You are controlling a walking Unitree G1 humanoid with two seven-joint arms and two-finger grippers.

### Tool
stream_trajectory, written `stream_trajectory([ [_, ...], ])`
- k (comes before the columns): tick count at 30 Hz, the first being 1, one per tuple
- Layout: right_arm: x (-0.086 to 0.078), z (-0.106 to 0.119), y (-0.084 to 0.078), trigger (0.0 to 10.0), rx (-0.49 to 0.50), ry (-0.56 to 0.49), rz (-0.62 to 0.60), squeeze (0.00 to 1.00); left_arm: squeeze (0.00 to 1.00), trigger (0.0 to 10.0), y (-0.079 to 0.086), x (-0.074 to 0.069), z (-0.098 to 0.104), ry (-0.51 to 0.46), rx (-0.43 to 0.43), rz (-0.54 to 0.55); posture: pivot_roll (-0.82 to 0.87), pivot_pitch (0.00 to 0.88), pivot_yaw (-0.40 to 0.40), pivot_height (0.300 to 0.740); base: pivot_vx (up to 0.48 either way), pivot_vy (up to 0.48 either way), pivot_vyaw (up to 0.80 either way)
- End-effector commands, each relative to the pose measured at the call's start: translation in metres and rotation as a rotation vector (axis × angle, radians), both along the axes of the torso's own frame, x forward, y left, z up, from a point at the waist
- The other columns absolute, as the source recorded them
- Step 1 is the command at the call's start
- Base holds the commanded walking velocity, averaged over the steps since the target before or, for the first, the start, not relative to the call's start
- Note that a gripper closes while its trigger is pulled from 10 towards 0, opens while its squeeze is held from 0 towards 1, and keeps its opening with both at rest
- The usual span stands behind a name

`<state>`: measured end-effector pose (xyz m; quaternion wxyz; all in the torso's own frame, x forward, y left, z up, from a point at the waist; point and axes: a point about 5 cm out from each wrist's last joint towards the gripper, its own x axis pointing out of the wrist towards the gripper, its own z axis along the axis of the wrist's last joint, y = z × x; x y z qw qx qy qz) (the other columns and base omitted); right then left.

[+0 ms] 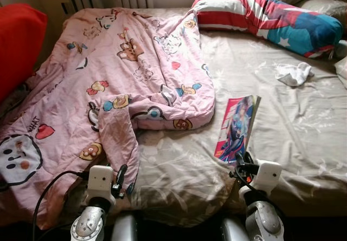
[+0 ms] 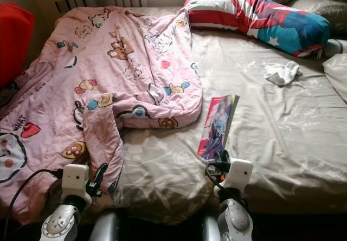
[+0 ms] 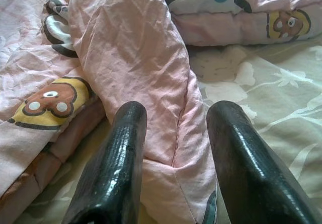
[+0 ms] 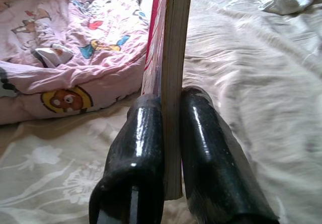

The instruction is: Clean up the room

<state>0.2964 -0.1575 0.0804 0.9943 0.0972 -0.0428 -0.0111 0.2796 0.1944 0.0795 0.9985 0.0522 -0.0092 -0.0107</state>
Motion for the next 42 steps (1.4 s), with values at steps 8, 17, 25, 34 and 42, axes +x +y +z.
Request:
stream_trajectory([
  [8,0.004,0.01,0.005,10.0,-0.013,-0.027,0.015,0.0,0.0,10.0,0.004,-0.006,-0.011,0.034,-0.021,0.025,0.01,0.191,-0.017,0.649,0.0,0.0,0.0],
  [17,0.004,0.01,0.005,10.0,-0.02,-0.024,0.007,0.0,0.0,10.0,0.017,-0.009,-0.026,0.098,-0.05,0.073,0.01,0.18,-0.014,0.699,0.0,0.0,0.0],
  [25,0.005,0.011,0.005,10.0,-0.019,-0.025,0.006,0.0,0.0,10.0,0.031,-0.027,-0.065,0.268,-0.054,0.12,0.0,0.179,-0.012,0.74,0.0,0.0,0.0],
  [34,0.007,0.011,0.005,10.0,-0.02,-0.022,0.003,0.0,0.0,10.0,0.038,-0.044,-0.096,0.429,-0.059,0.156,-0.01,0.164,-0.012,0.74,0.0,0.0,0.0],
  [42,0.008,0.013,0.005,10.0,-0.024,-0.03,0.005,0.0,0.0,10.0,0.035,-0.048,-0.105,0.465,-0.064,0.152,-0.01,0.146,-0.017,0.74,0.0,0.0,0.0],
])
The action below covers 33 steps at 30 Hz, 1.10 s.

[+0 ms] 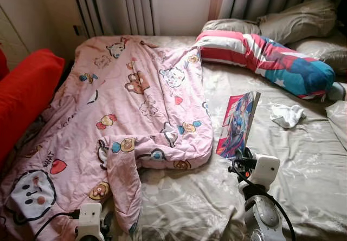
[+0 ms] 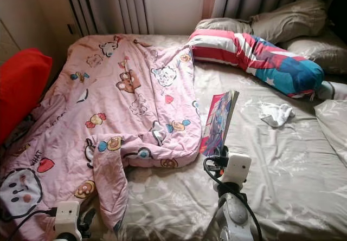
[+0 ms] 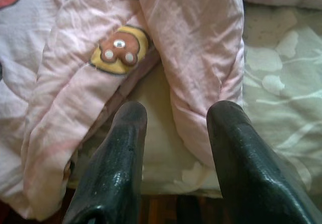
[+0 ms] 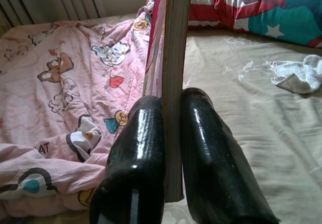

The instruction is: Clean up the room

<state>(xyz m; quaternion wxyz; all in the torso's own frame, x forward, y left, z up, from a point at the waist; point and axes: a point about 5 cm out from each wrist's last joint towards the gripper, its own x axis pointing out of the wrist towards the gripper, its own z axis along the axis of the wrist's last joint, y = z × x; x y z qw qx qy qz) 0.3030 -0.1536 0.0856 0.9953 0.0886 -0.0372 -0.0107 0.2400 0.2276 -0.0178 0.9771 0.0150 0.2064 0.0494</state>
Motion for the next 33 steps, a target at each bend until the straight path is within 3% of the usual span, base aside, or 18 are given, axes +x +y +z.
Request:
stream_trajectory([
  [1,0.0017,0.0076,0.001,10.0,-0.006,-0.041,0.003,0.0,0.0,10.0,0.0016,-0.0086,-0.0085,0.037,0.006,0.005,-0.01,0.146,-0.017,0.74,0.0,0.0,0.0],
  [7,0.0025,0.0069,0.0018,10.0,0.0,-0.031,0.005,0.0,0.0,10.0,0.0008,-0.0076,-0.009,0.028,0.014,-0.004,-0.01,0.138,-0.017,0.74,0.0,-0.088,0.0],
  [11,0.0025,0.0064,0.0021,10.0,0.005,-0.028,0.003,0.0,0.0,10.0,0.0013,-0.0069,-0.0085,0.024,0.017,-0.004,-0.01,0.136,-0.016,0.74,0.0,-0.281,-0.75],
  [33,0.0018,0.0054,0.0068,10.0,-0.005,-0.028,0.039,0.0,0.0,10.0,-0.0003,-0.0036,-0.0078,0.01,0.018,-0.004,-0.01,0.156,-0.015,0.74,0.0,-0.306,0.0],
])
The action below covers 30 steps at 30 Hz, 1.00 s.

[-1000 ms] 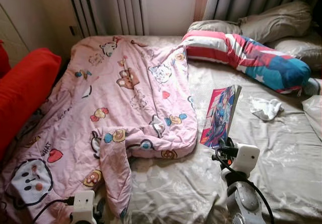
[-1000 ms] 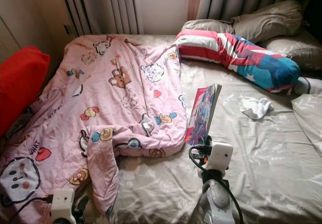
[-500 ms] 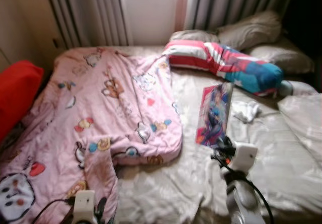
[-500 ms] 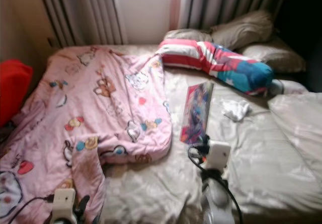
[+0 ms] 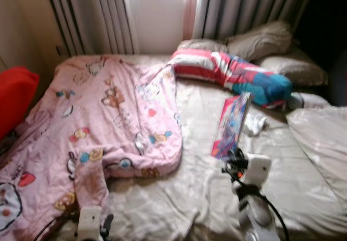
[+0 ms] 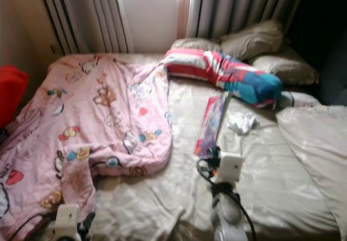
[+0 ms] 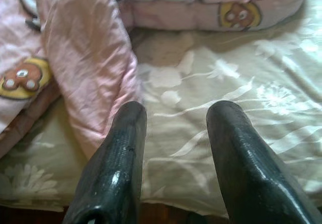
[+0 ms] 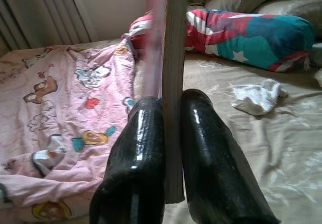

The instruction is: Clean up the room

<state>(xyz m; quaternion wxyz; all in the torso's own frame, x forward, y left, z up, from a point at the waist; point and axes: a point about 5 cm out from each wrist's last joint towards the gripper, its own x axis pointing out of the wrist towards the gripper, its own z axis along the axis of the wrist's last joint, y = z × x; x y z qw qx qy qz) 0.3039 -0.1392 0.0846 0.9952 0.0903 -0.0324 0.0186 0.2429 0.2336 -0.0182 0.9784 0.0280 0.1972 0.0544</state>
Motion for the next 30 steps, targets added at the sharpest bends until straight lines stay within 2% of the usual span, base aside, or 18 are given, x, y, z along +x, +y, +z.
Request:
stream_trajectory([
  [1,0.0009,0.0063,-0.0074,10.0,-0.006,-0.033,-0.02,0.0,0.0,10.0,-0.0062,-0.0064,-0.0074,0.027,-0.01,-0.008,-0.01,0.156,-0.015,0.74,0.0,-0.307,0.0],
  [7,0.0009,0.0067,-0.0032,10.0,-0.04,-0.034,0.005,0.0,0.0,10.0,-0.0057,-0.0064,-0.0074,0.027,-0.011,-0.005,-0.01,0.161,-0.014,0.74,0.0,-0.306,0.0],
  [14,0.0005,0.0066,-0.0025,10.0,-0.045,-0.035,0.01,0.0,0.0,10.0,-0.0058,-0.0071,-0.0079,0.029,-0.011,-0.005,-0.01,0.165,-0.013,0.74,0.0,-0.306,0.7],
  [26,-0.0002,0.0049,-0.0041,10.0,-0.028,-0.026,-0.005,0.0,0.0,10.0,-0.0065,-0.0074,-0.0084,0.029,-0.011,-0.006,-0.01,0.171,-0.011,0.74,0.0,-0.307,0.0],
  [30,-0.0003,0.004,-0.005,10.0,-0.026,-0.022,-0.011,0.0,0.0,10.0,-0.0066,-0.0076,-0.0087,0.031,-0.014,-0.005,-0.01,0.174,-0.011,0.74,0.0,0.0,0.0],
])
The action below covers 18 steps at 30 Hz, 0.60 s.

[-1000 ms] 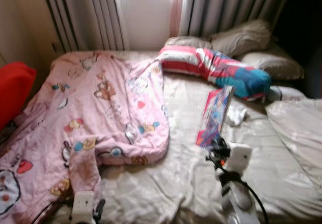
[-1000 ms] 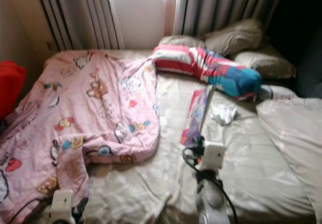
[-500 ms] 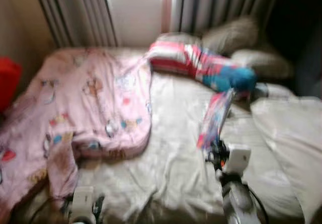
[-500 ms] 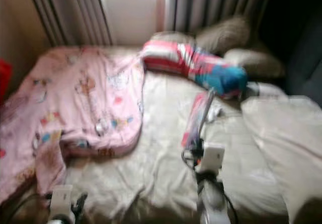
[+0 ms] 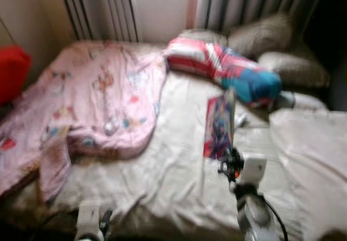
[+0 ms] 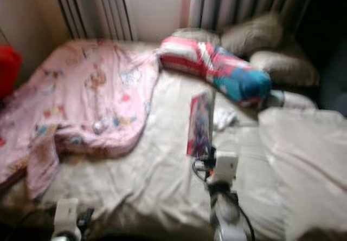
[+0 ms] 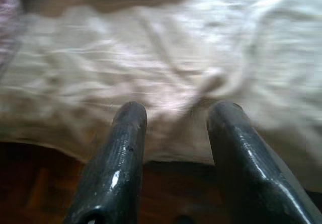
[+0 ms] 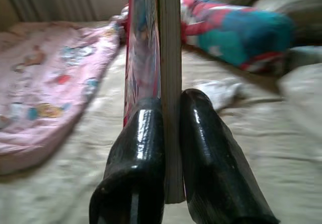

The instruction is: Clean up the room

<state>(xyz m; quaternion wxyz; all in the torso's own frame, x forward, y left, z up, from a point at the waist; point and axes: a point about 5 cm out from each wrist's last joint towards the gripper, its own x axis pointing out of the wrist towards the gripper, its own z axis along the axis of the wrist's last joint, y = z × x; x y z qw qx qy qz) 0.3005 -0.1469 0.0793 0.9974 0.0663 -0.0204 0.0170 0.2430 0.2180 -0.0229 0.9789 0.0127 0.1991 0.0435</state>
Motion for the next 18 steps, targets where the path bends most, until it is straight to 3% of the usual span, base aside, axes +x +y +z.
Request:
stream_trajectory([
  [1,0.0031,0.0094,0.0026,10.0,0.023,-0.046,-0.007,0.0,0.0,10.0,0.009,-0.0077,-0.004,0.029,0.021,0.01,-0.01,0.174,-0.011,0.74,0.0,0.0,0.0],
  [9,0.0033,0.0068,-0.0007,10.0,0.043,-0.024,-0.038,0.0,0.0,10.0,0.0089,-0.0084,-0.0046,0.032,0.029,0.0,-0.01,0.177,-0.009,0.74,0.0,0.0,0.0],
  [13,0.0036,0.0071,-0.0009,10.0,0.054,-0.026,-0.041,0.0,0.0,10.0,0.009,-0.0084,-0.0043,0.03,0.031,-0.001,-0.01,0.178,-0.008,0.74,0.0,-0.311,-0.74],
  [18,0.0034,0.008,-0.0006,10.0,0.046,-0.034,-0.039,0.0,0.0,10.0,0.0088,-0.0084,-0.0045,0.031,0.03,0.0,-0.01,0.179,-0.009,0.74,0.0,-0.32,0.0],
])
